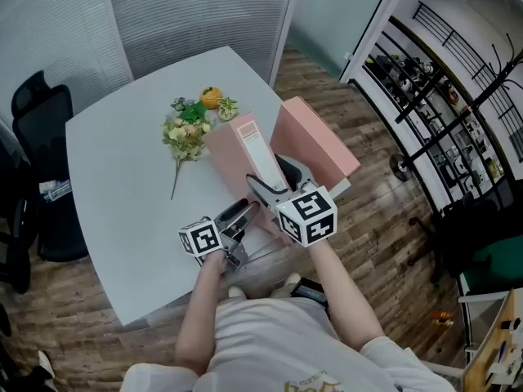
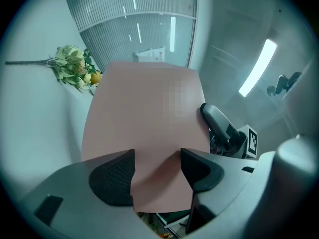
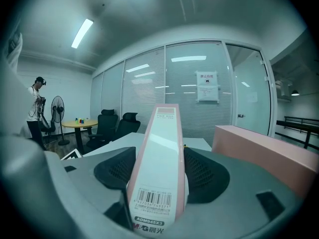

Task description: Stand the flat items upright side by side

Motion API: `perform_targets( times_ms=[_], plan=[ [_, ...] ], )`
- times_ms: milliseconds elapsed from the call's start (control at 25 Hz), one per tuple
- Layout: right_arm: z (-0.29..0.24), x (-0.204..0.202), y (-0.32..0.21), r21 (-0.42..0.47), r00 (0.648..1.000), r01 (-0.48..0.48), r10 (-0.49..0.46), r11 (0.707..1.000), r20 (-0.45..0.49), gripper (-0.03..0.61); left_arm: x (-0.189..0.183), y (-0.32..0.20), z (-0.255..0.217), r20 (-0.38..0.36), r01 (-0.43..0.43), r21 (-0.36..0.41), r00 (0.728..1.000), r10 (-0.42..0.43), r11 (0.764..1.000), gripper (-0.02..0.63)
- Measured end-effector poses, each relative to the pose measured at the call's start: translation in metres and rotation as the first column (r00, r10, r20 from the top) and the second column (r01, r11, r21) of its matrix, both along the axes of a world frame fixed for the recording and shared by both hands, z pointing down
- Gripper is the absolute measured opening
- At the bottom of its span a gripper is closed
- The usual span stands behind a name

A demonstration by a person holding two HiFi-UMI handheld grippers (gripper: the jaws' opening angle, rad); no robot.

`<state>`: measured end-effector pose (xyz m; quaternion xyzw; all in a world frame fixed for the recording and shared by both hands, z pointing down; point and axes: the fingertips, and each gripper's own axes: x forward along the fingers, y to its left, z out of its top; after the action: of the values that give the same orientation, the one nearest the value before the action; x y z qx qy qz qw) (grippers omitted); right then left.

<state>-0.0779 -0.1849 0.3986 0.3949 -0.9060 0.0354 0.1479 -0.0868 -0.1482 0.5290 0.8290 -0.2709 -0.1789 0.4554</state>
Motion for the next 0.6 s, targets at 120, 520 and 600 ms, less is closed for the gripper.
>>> perform_targets(
  times_ms=[120, 520, 600],
  plan=[
    [-0.003, 0.003, 0.005, 0.045, 0.999, -0.013, 0.012, 0.999, 0.034, 0.314, 0.000, 0.002, -0.001, -0.013, 0.007, -0.001, 1.000, -0.007, 1.000, 0.278],
    [-0.003, 0.016, 0.024, 0.143, 0.994, -0.054, 0.039, 0.988, 0.103, 0.314, 0.004, 0.011, 0.006, -0.026, 0.009, -0.030, 1.000, -0.010, 0.999, 0.278],
    [-0.003, 0.019, 0.027, 0.154, 0.993, -0.059, 0.042, 0.986, 0.112, 0.314, 0.007, 0.013, 0.005, -0.029, 0.009, -0.034, 1.000, -0.010, 0.999, 0.278]
  ],
)
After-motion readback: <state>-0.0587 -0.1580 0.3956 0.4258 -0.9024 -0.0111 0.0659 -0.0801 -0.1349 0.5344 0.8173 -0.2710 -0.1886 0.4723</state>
